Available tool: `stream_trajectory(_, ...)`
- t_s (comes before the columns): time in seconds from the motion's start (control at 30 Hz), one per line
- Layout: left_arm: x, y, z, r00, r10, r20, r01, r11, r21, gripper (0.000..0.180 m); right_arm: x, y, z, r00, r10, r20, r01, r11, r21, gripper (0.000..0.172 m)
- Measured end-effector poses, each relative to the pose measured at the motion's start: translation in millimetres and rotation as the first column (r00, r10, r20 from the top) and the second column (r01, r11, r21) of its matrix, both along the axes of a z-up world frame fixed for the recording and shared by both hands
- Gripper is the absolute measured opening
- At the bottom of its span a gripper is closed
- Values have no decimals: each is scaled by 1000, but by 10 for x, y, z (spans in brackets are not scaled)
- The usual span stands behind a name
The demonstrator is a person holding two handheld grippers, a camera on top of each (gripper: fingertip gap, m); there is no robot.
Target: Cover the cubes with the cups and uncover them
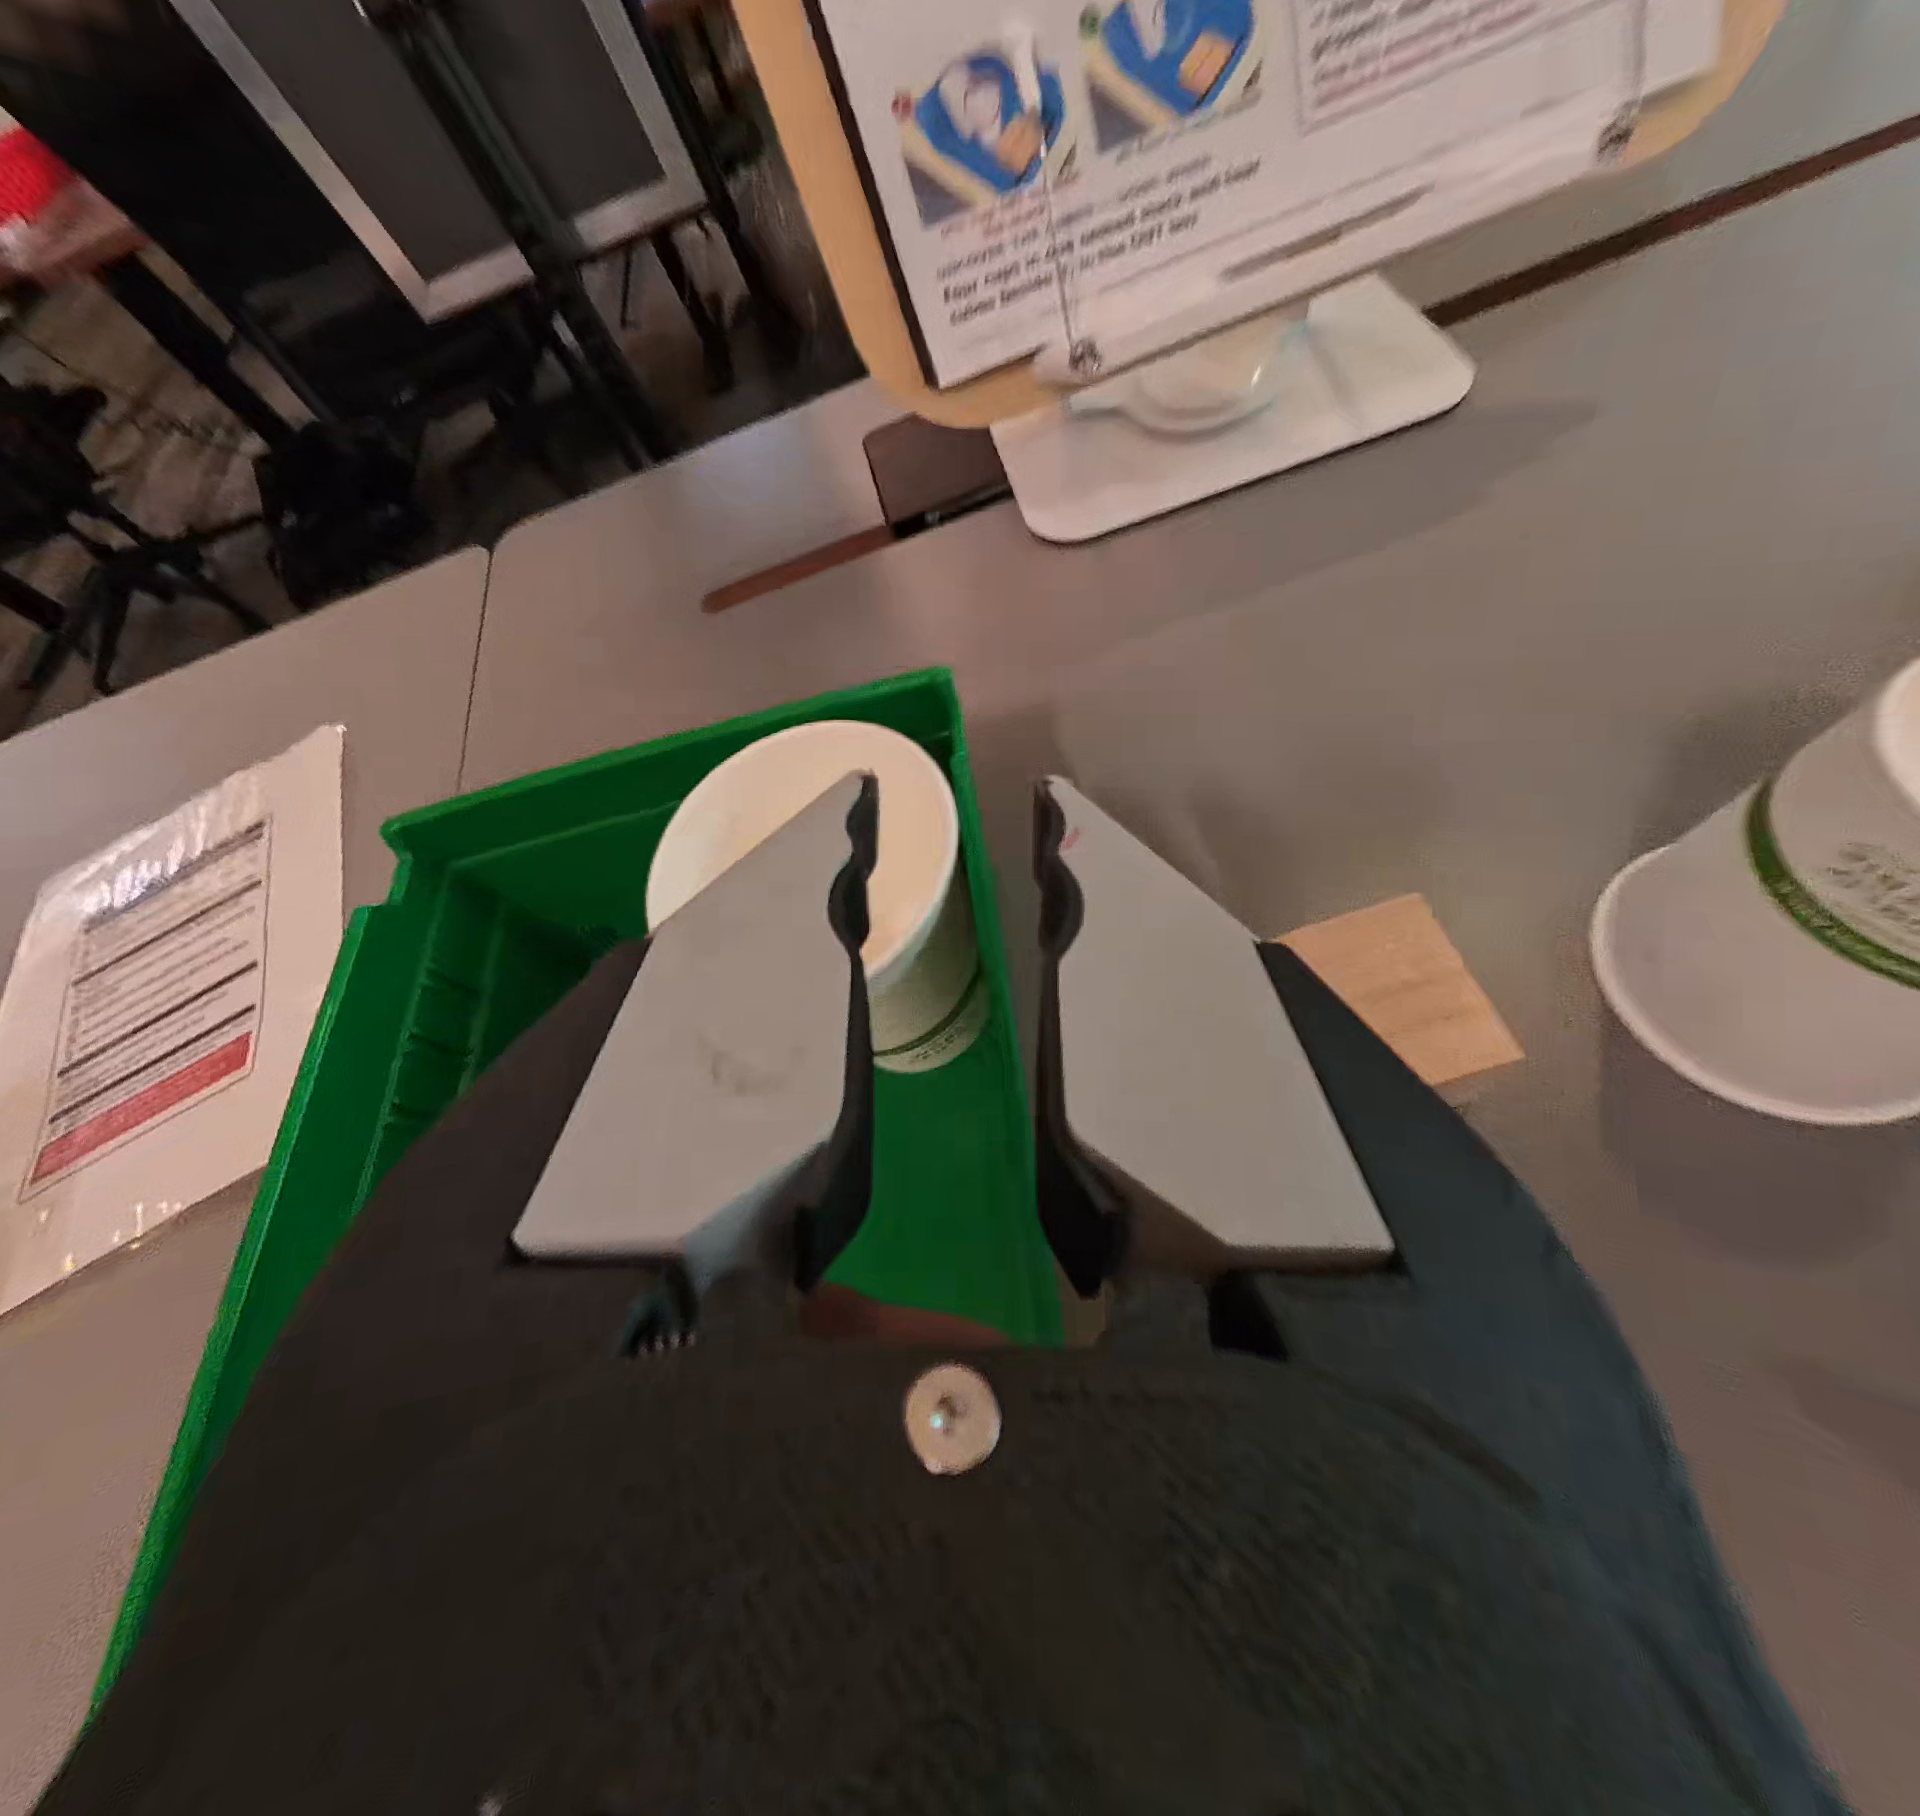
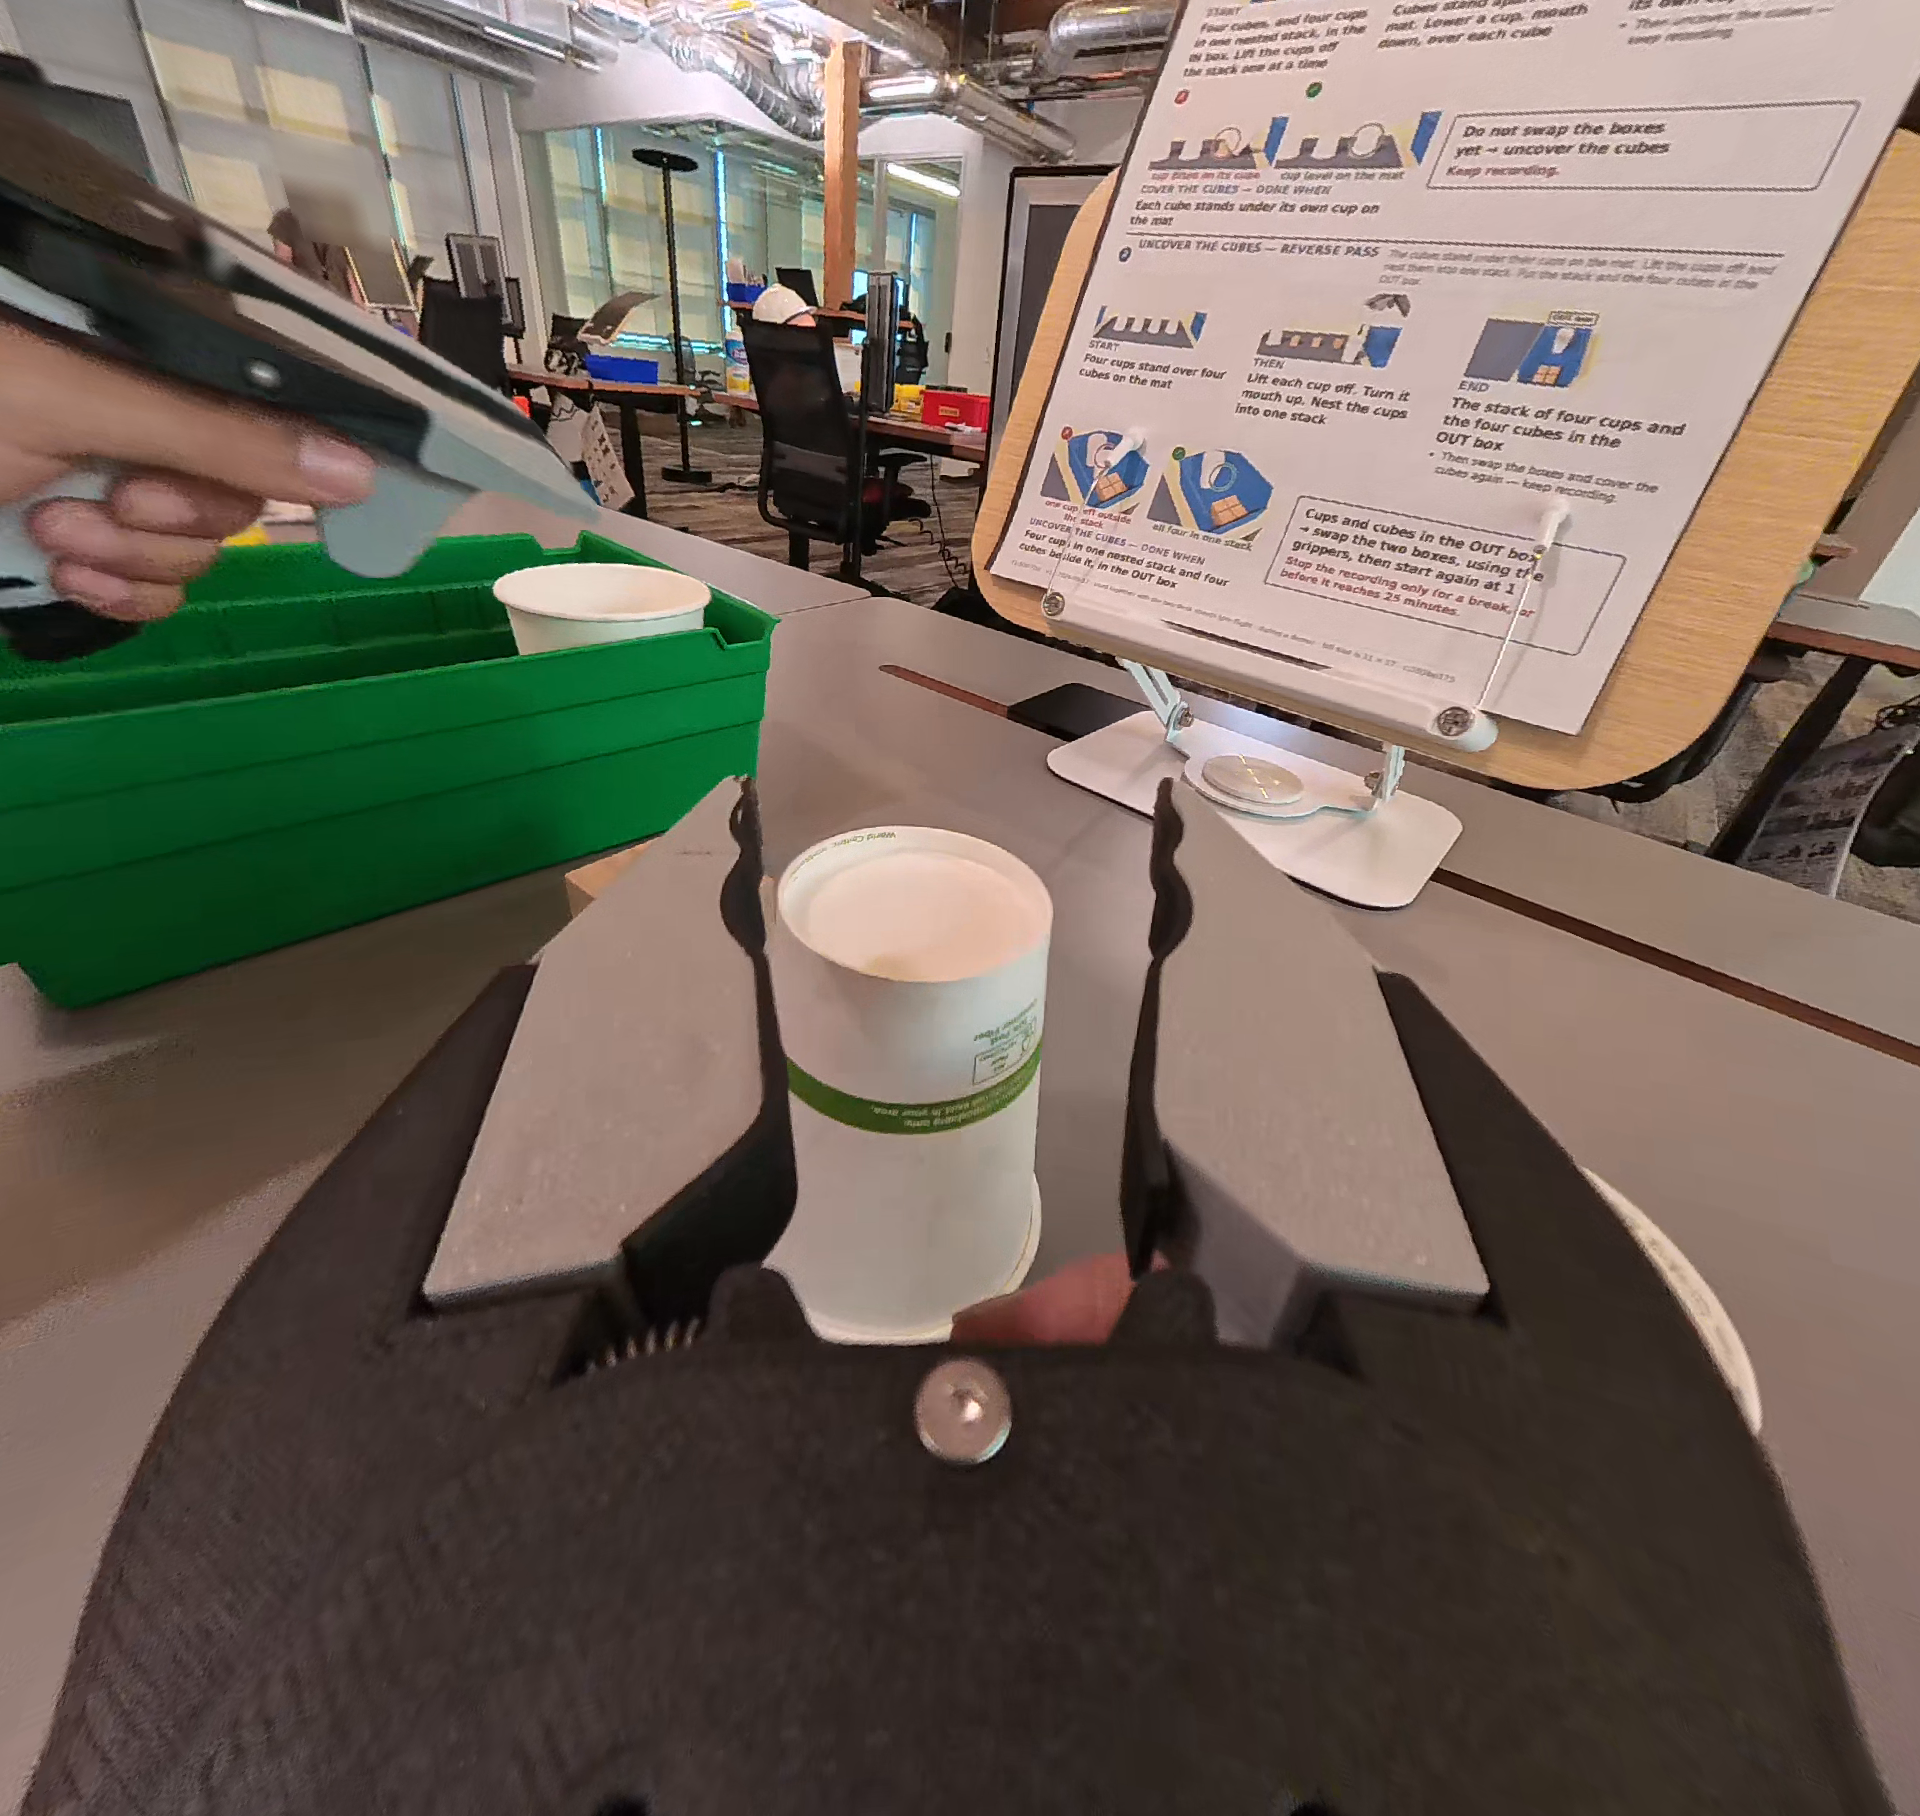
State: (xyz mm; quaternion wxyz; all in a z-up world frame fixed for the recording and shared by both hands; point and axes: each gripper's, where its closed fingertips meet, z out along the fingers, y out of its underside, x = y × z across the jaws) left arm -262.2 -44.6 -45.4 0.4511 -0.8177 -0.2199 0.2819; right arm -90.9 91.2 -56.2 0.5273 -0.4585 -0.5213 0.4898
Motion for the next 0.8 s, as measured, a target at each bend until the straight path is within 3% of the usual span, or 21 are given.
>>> stream_trajectory(0.17, -370, -76, -431, 994, 56, 98, -41, 988, -148, 29, -11, -25, -24, 1000, 7, 8, -7, 1000, 11, 73)
stream_trajectory(0.27, -475, -115, -595, 984, 87, 155, -62, 985, -163, 22, -15, -15, -33, 1000, 7, 12, -7, 1000, 4, 73)
stream_trajectory(0.4, -473, -138, -598, 972, 80, 219, -55, 991, -120, 25, -12, 11, -25, 1000, 3, 10, -3, 1000, -7, 73)
stream_trajectory(0.63, -336, -163, -354, 975, 9, 223, 4, 998, -61, 30, -5, 2, -17, 1000, 10, 9, -10, 1000, -12, 73)
stream_trajectory(0.8, -280, -191, -528, 973, 8, 232, 35, 983, -181, 30, 20, -10, 11, 1000, 2, -8, -2, 1000, 13, 73)
